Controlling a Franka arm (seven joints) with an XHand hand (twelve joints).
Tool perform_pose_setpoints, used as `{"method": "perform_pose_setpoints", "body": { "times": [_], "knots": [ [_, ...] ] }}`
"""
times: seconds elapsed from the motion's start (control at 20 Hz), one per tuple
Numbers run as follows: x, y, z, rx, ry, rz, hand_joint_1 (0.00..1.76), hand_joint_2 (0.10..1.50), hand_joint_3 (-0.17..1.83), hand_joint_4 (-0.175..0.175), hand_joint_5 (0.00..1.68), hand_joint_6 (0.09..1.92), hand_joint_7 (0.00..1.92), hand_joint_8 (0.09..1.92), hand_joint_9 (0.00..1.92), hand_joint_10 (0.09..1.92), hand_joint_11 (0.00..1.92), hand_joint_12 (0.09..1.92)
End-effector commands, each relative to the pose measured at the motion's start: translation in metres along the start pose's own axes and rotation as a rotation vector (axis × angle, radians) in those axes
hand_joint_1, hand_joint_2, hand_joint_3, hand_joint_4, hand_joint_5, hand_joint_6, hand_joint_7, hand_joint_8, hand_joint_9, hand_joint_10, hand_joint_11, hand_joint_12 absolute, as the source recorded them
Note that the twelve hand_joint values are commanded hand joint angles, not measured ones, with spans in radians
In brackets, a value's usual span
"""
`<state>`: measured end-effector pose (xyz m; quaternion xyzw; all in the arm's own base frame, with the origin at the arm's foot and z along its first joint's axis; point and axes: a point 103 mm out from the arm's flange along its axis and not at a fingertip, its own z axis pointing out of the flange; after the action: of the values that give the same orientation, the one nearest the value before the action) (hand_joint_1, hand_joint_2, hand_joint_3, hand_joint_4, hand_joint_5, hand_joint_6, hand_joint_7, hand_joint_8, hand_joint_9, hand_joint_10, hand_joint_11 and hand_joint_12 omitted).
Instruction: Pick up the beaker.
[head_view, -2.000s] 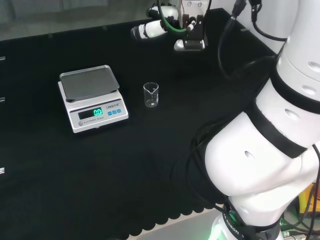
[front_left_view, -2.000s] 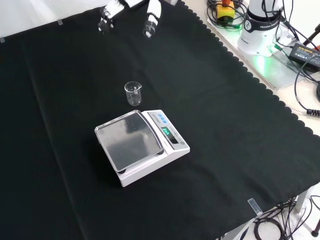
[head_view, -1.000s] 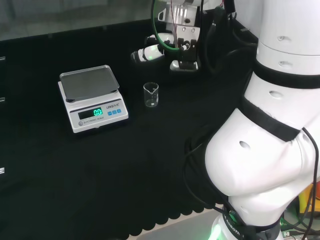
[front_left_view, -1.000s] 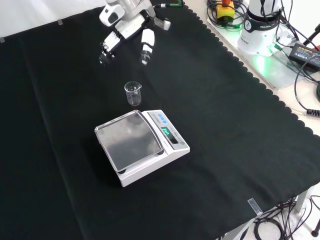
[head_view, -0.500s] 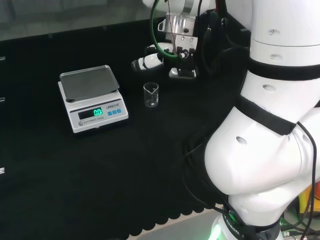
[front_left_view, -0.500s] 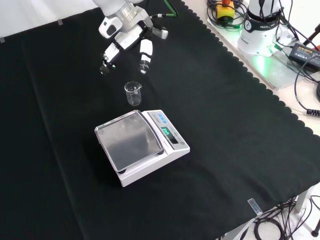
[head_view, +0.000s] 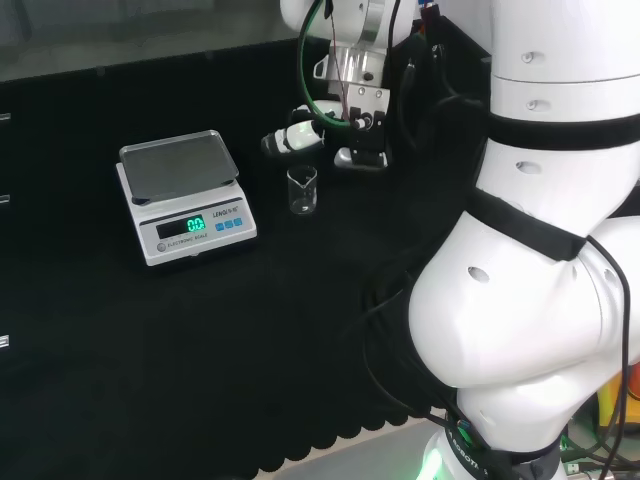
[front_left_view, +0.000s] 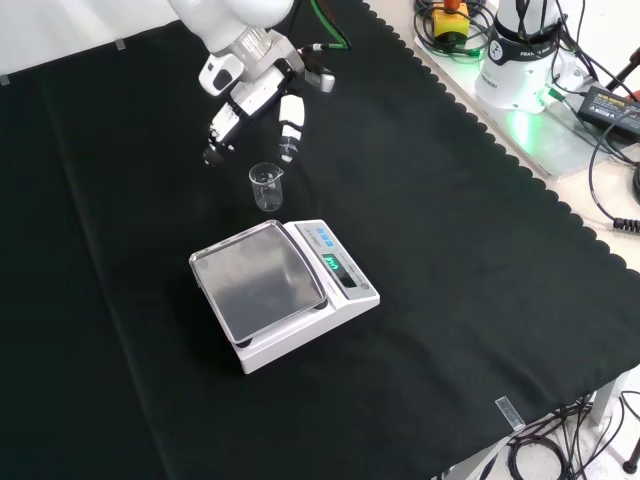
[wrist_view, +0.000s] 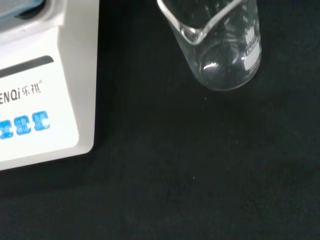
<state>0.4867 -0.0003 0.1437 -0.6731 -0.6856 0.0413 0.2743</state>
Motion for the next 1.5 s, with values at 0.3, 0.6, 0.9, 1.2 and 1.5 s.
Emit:
{"method": "perform_pose_setpoints", "body": {
  "times": [0.3,0.6,0.9,1.2,1.5],
  "knots": [
    [-0.005,0.008,0.025,0.042,0.028,0.004,0.27,0.86,0.12,-0.067,0.17,0.09,0.00,0.73,0.00,0.88,0.12,1.47],
    [-0.003,0.012,0.035,0.060,0.011,0.021,0.29,0.86,0.11,-0.068,0.18,0.09,0.00,0.73,0.00,0.89,0.12,1.47],
    [0.000,0.015,0.041,0.044,-0.058,0.047,0.39,0.84,0.09,-0.076,0.20,0.09,0.02,0.81,0.05,0.93,0.20,1.45],
    [0.003,0.017,0.042,0.011,-0.137,0.090,0.51,0.82,0.07,-0.090,0.23,0.09,0.13,0.85,0.28,0.87,0.42,1.35],
    [0.006,0.019,0.044,-0.038,-0.247,0.127,0.58,0.81,0.07,-0.100,0.29,0.09,0.25,0.85,0.49,0.78,0.57,1.28]
  ]
}}
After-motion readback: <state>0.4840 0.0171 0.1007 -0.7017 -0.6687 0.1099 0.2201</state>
